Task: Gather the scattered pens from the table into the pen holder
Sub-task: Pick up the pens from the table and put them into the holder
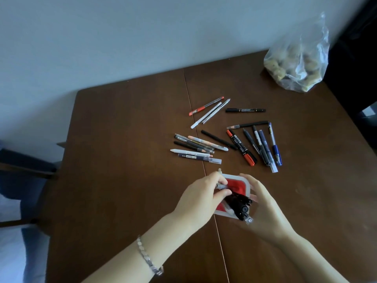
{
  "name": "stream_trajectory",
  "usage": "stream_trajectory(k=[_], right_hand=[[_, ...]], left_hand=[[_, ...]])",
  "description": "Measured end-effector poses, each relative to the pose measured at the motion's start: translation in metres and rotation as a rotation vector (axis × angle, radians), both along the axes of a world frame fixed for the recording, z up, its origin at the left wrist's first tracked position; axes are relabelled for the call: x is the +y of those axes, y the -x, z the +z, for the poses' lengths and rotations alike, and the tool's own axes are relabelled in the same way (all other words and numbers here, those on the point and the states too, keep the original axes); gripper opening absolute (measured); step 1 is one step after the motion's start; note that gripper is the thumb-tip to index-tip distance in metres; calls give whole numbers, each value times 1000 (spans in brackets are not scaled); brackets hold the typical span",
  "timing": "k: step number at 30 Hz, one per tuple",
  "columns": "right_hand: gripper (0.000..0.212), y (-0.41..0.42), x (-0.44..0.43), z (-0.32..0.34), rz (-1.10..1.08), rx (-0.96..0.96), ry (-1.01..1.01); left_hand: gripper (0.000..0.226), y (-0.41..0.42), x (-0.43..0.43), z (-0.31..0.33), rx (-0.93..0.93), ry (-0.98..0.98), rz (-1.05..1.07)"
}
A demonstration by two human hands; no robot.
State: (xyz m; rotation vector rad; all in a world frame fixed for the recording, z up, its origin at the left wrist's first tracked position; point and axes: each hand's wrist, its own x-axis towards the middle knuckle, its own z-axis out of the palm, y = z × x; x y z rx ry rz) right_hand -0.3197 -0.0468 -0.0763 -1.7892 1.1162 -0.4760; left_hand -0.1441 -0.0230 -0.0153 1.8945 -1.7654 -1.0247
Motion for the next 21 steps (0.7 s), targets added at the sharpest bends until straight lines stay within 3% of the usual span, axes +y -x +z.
stream_trajectory(k=[4,9,11,15,21], right_hand=[[95,5,-2,-1,-32,7,-12],[95,23,-1,-5,-50,22,-38],[96,30,-2,-7,-67,38,-28],[95,44,-6,-12,-128,63,-11],[93,53,-20,-21,-132,95,-29]], left_hand=[[47,4,12,-3,48,131,129],[39,-15,18,-16,-3,263,347],[31,-30,4,-34,-155,208,302],[38,-48,-42,-77,-405,55,172],[43,-64,-86,-118,-642,-45,-2]])
